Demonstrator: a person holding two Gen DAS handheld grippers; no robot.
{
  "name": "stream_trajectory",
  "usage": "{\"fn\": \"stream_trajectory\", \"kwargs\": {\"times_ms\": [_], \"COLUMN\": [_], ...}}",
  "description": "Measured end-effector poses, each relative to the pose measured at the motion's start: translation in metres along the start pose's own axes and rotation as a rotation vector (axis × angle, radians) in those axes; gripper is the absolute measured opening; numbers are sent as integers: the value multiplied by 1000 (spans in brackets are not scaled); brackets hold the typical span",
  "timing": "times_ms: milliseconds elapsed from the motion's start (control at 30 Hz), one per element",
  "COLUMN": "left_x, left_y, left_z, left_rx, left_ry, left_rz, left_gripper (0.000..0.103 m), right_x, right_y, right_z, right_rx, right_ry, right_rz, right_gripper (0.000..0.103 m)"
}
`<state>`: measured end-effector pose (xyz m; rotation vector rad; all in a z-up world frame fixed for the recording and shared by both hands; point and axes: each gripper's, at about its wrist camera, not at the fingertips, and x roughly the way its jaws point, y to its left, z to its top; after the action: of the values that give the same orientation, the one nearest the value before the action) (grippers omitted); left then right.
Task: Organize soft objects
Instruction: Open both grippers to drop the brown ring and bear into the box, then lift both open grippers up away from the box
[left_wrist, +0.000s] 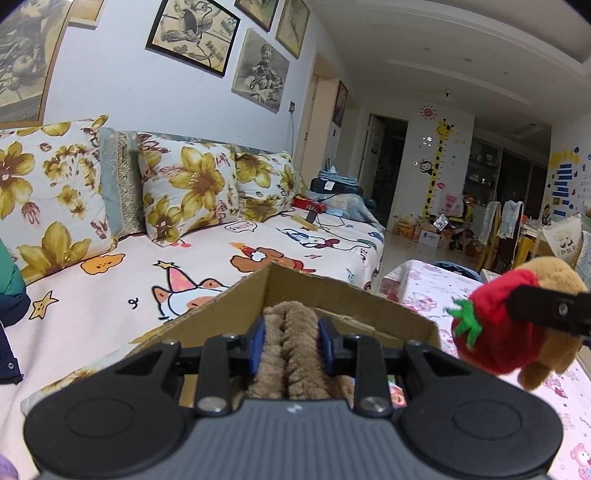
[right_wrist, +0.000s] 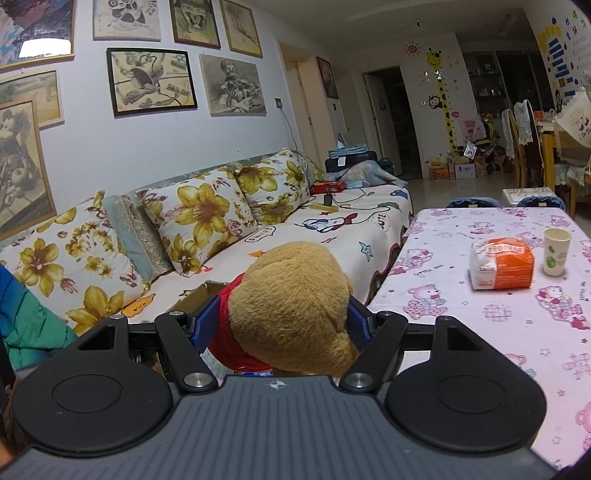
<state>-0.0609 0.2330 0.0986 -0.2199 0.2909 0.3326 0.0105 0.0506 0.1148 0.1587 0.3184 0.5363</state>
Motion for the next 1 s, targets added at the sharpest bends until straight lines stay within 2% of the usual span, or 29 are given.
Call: {"fn": "stream_trajectory", "kwargs": {"times_ms": [333,400,433,467,500,733,1000], "left_x": [11,11,11,10,10,4,-14], "left_y": [7,8,8,9,10,14,-2], "left_z": [-2,-1,-1,-1,-1,1,-6], "left_rx": [-27,-35,-39,-43,-49,-72,36], "left_ry": [30,31,29,28,26,7,20], "left_rz": [14,16,22,22,21,20,-6], "left_gripper": [32,34,37,40,42,52,55], "right_x": [25,35,40,43,44,20,-11], "right_y": [1,0,0,0,0,-3,-15], "right_z": [-7,-10,-11,-12,-13,-5,-11], "right_rx": [66,111,129,139,149,166,187], "right_ry": [59,90,105,116,118,40,-16], "right_rz": [69,113,128,140,144,78,-22], "right_gripper": [90,97,97,102,101,101,102]}}
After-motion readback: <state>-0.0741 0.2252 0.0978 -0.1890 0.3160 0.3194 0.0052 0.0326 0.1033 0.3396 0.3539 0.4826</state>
